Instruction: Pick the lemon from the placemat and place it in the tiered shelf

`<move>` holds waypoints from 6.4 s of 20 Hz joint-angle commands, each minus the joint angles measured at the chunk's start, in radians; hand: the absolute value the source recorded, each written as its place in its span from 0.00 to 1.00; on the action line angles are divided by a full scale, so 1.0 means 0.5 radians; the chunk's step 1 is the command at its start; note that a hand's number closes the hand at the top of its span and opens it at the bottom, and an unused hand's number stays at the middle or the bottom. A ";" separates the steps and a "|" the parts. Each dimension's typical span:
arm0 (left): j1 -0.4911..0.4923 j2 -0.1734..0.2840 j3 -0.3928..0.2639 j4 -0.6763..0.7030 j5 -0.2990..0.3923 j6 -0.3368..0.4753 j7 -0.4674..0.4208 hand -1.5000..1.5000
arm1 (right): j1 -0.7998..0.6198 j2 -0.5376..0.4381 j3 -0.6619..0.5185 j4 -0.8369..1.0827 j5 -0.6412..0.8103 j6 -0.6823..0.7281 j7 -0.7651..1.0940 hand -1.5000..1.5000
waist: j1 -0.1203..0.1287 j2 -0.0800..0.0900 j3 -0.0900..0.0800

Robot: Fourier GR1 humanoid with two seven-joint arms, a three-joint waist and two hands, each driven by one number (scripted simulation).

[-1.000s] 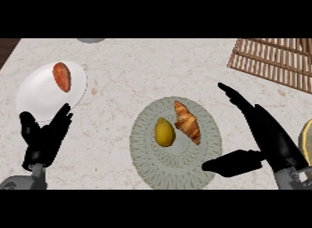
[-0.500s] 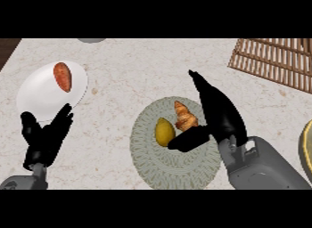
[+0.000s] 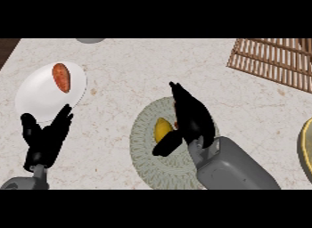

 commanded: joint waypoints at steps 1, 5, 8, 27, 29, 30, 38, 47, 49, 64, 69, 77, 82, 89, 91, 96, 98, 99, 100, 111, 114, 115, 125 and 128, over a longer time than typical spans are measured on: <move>0.148 -0.033 -0.014 -0.020 -0.011 -0.020 -0.047 0.50 | 0.020 0.118 0.030 0.026 0.146 0.007 0.336 0.00 | -0.002 0.003 -0.011; 0.098 -0.022 0.018 0.062 -0.003 -0.080 -0.064 0.50 | 0.011 0.191 0.035 0.092 0.304 0.039 0.352 0.00 | -0.008 0.006 -0.011; -0.043 -0.035 0.043 0.051 0.019 -0.052 0.070 0.50 | 0.008 0.211 -0.035 0.261 0.316 0.074 0.223 0.00 | -0.006 0.010 -0.011; -0.025 -0.002 0.138 0.001 -0.027 -0.151 0.126 0.50 | -0.009 0.271 0.079 0.615 0.502 -0.150 0.175 0.00 | 0.008 0.011 -0.010; 0.115 -0.049 0.101 -0.095 -0.061 -0.127 0.073 0.50 | 0.188 0.271 0.067 0.630 0.643 -0.259 0.010 0.00 | 0.006 0.008 -0.009; -0.038 -0.086 0.143 0.219 -0.073 -0.159 -0.068 0.50 | 0.045 0.271 0.105 0.704 0.529 -0.305 0.040 0.00 | 0.005 0.014 -0.011; 0.004 -0.151 0.128 0.210 -0.133 -0.158 -0.091 0.50 | -0.077 0.272 0.154 0.972 0.398 -0.503 -0.106 0.00 | 0.015 0.015 -0.010; 0.002 -0.158 0.121 0.042 -0.175 -0.116 0.045 0.50 | -0.038 0.271 0.339 1.105 0.128 -0.337 -0.493 1.00 | 0.027 0.015 -0.009; 0.004 -0.117 0.166 0.018 -0.139 -0.157 0.098 0.50 | -0.023 0.271 0.355 0.918 0.148 -0.299 -0.419 1.00 | 0.013 0.010 -0.010; 0.053 -0.139 0.206 -0.031 -0.177 -0.128 0.094 0.50 | 0.007 -0.599 -0.373 0.407 -0.083 -0.208 -0.878 1.00 | -0.045 -0.002 -0.009; 0.062 -0.133 0.236 0.011 -0.157 -0.157 0.072 0.50 | -0.128 -0.682 -0.439 -0.058 0.114 -0.220 -0.437 1.00 | -0.059 -0.014 -0.013; -0.005 -0.134 0.223 0.014 -0.183 -0.161 0.129 0.50 | -0.436 -1.025 -0.861 -0.416 0.039 0.193 -0.010 1.00 | -0.031 -0.002 -0.012; 0.047 -0.147 0.229 -0.042 -0.174 -0.184 0.127 0.50 | -0.450 -1.129 -1.120 -0.301 -0.002 0.260 -0.112 1.00 | -0.009 0.006 -0.010; -0.009 -0.192 0.227 0.048 -0.199 -0.165 0.100 0.50 | -0.785 -1.343 -1.394 0.054 -0.099 0.411 -0.229 1.00 | -0.008 0.009 -0.011; 0.086 -0.200 0.168 -0.111 -0.229 -0.164 0.146 0.50 | -0.917 -1.326 -1.408 0.352 -0.035 0.340 -0.382 1.00 | 0.029 0.013 -0.010; -0.058 -0.154 0.260 0.057 -0.197 -0.214 0.092 0.50 | -1.070 -1.328 -1.398 0.805 0.060 0.327 -0.670 1.00 | 0.026 0.020 -0.011; 0.037 -0.128 0.259 -0.058 -0.192 -0.233 0.135 0.50 | -1.061 -1.423 -1.467 0.769 -0.022 0.486 -0.699 1.00 | 0.015 0.011 -0.011; 0.095 -0.171 0.232 0.020 -0.207 -0.262 0.005 0.50 | -1.103 -1.415 -1.488 0.959 -0.015 0.443 -0.813 1.00 | 0.030 0.018 -0.011; 0.031 -0.182 0.248 0.186 -0.205 -0.287 -0.073 0.50 | -1.198 -1.405 -1.447 1.033 0.000 0.482 -0.813 1.00 | 0.033 0.025 -0.013; -0.049 -0.221 0.207 0.011 -0.239 -0.209 0.120 0.50 | -1.283 -1.420 -1.420 1.796 0.272 0.289 -1.469 1.00 | 0.061 0.035 -0.010; 0.011 -0.183 0.257 0.086 -0.229 -0.262 0.016 0.50 | -1.262 -1.416 -1.467 1.918 0.269 0.239 -1.607 1.00 | 0.047 0.032 -0.010; -0.024 -0.195 0.227 0.014 -0.226 -0.260 0.088 0.50 | -1.380 -1.388 -1.453 2.008 0.313 0.220 -1.563 1.00 | 0.060 0.032 -0.010; -0.003 -0.164 0.257 0.009 -0.228 -0.291 0.090 0.50 | -1.455 -1.429 -1.518 2.385 0.395 0.040 -1.961 1.00 | 0.072 0.035 -0.009; -0.115 -0.192 0.250 0.073 -0.236 -0.274 0.107 0.50 | -1.515 -1.405 -1.507 2.478 0.436 0.026 -2.005 1.00 | 0.075 0.043 -0.009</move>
